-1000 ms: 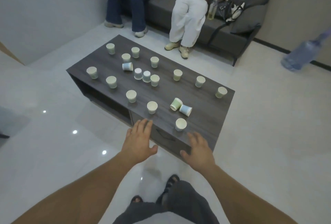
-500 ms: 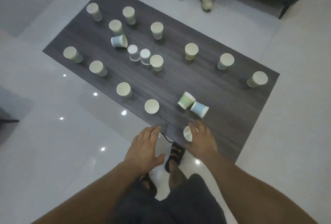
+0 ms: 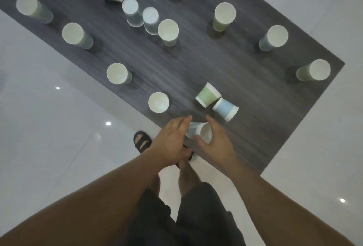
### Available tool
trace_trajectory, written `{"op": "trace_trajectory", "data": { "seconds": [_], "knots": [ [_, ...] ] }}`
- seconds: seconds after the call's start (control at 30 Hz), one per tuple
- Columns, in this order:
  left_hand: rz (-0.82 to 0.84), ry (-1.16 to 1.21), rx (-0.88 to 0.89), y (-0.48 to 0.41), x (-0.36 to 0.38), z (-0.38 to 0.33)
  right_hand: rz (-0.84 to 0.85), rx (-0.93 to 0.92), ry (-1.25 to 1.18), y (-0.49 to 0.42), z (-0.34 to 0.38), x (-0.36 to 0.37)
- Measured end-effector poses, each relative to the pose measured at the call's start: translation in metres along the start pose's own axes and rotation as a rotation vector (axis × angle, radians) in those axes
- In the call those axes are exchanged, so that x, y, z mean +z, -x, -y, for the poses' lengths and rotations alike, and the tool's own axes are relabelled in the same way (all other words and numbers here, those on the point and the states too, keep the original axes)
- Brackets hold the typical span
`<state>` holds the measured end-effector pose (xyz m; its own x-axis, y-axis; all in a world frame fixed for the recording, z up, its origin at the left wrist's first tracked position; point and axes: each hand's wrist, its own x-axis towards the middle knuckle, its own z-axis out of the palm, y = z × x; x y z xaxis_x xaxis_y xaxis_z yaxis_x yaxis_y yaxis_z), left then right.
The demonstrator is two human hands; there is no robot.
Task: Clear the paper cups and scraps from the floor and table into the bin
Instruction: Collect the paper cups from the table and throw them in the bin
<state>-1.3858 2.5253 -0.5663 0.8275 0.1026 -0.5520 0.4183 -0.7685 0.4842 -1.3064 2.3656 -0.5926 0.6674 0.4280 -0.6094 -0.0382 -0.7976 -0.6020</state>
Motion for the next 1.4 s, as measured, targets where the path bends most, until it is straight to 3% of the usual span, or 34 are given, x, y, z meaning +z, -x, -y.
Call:
{"op": "trace_trajectory", "data": {
  "seconds": [0.23,0.3,0.37,0.43,0.57,0.7,0.9,1.13,1.4],
  "knots": [
    [-0.033,0.183,0.131,-0.017,-0.024,-0.015,0.117,-0.123,-0.260,-0.001,0.023,-0.030],
    [-0.062,0.206,0.078,-0.017,-0.024,-0.012,-0.023,-0.125,-0.256,-0.010,0.019,-0.038],
    [-0.066,0.218,-0.003,-0.015,-0.021,-0.006,-0.274,-0.100,-0.055,-0.027,0.009,-0.047],
    [-0.035,0.252,-0.063,-0.014,-0.018,-0.002,-0.352,-0.005,0.151,-0.048,-0.003,-0.052],
    [-0.018,0.255,-0.078,-0.014,-0.016,-0.001,-0.031,0.162,0.341,-0.081,-0.027,-0.054],
    [-0.035,0.195,-0.068,-0.016,-0.020,-0.003,-0.016,0.196,0.245,-0.081,-0.030,-0.051],
    [-0.136,0.128,0.011,-0.017,-0.056,-0.026,-0.168,0.206,0.046,-0.036,-0.015,-0.064],
    [-0.123,0.102,0.125,-0.006,-0.121,-0.078,-0.290,0.214,-0.125,0.040,0.029,-0.094],
    [-0.127,0.014,0.400,0.051,-0.165,-0.094,-0.570,0.194,-0.079,0.148,0.088,-0.088]
  ]
}}
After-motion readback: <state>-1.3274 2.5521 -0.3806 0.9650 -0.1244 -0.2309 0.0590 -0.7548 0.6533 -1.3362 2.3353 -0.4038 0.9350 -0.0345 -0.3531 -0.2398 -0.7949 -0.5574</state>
